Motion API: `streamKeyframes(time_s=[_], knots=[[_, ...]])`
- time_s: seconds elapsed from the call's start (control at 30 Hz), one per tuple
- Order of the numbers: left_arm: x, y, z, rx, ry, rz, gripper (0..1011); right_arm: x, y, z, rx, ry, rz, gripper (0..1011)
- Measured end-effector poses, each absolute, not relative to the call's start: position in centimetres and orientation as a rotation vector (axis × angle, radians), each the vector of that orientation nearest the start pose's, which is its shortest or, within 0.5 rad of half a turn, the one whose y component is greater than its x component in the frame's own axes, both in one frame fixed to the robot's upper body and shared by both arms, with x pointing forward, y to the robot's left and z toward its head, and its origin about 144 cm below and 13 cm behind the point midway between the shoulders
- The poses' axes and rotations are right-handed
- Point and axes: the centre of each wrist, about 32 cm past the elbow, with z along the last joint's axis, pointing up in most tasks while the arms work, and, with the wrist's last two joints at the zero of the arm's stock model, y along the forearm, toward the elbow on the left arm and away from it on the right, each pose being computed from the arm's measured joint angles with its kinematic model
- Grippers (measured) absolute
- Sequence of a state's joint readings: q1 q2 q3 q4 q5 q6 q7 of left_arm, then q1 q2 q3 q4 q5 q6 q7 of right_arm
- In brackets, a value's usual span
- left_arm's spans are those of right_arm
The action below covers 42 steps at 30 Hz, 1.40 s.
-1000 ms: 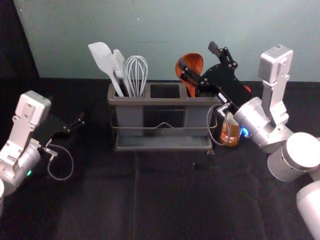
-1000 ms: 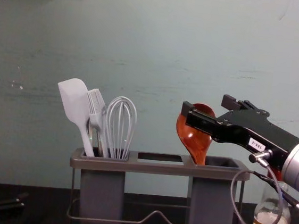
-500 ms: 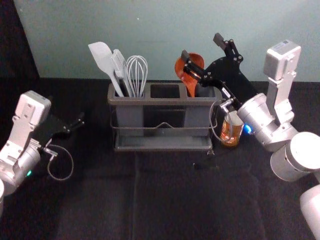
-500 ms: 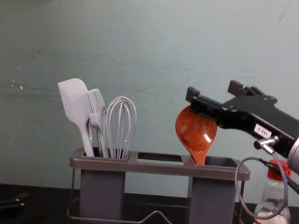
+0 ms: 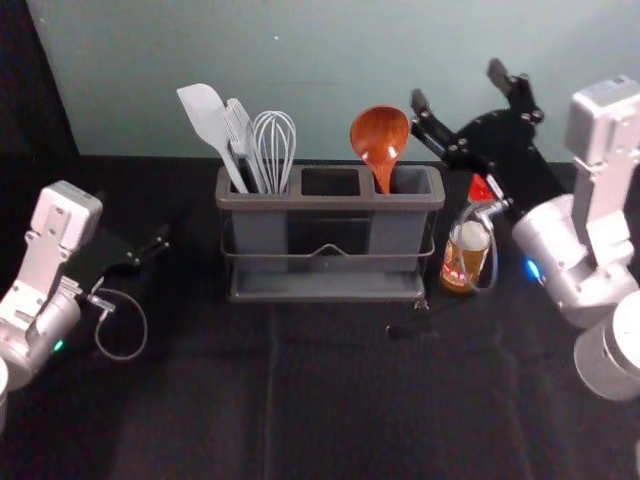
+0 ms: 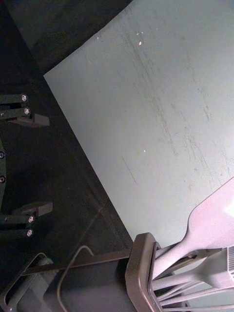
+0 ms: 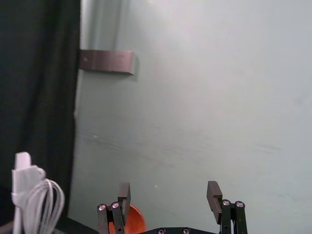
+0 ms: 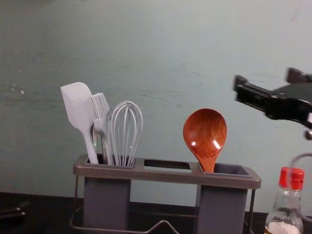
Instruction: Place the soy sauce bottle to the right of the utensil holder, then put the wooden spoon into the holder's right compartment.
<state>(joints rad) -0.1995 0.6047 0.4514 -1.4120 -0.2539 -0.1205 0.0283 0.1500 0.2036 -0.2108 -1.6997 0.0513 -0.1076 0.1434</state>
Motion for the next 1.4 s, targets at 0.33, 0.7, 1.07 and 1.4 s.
streamKeyframes(time_s=[0.33,0.7,1.07,1.4], knots=[[48.9,31.0,114.0,0.305,-0.285,1.248,1005,45.4,-23.9,122.2,0.049,-0.308,-1.32,1002],[48.9,31.0,114.0,0.305,-0.285,1.248,1005,44.3,-26.3,119.2,-0.039,-0.169,-1.391,1002],[48.9,31.0,114.0,0.304,-0.285,1.248,1005,44.3,-27.0,115.7,-0.078,-0.126,-1.4,1002],[48.9,31.0,114.0,0.305,-0.285,1.248,1005,44.8,-27.0,114.6,-0.08,-0.115,-1.384,1002]])
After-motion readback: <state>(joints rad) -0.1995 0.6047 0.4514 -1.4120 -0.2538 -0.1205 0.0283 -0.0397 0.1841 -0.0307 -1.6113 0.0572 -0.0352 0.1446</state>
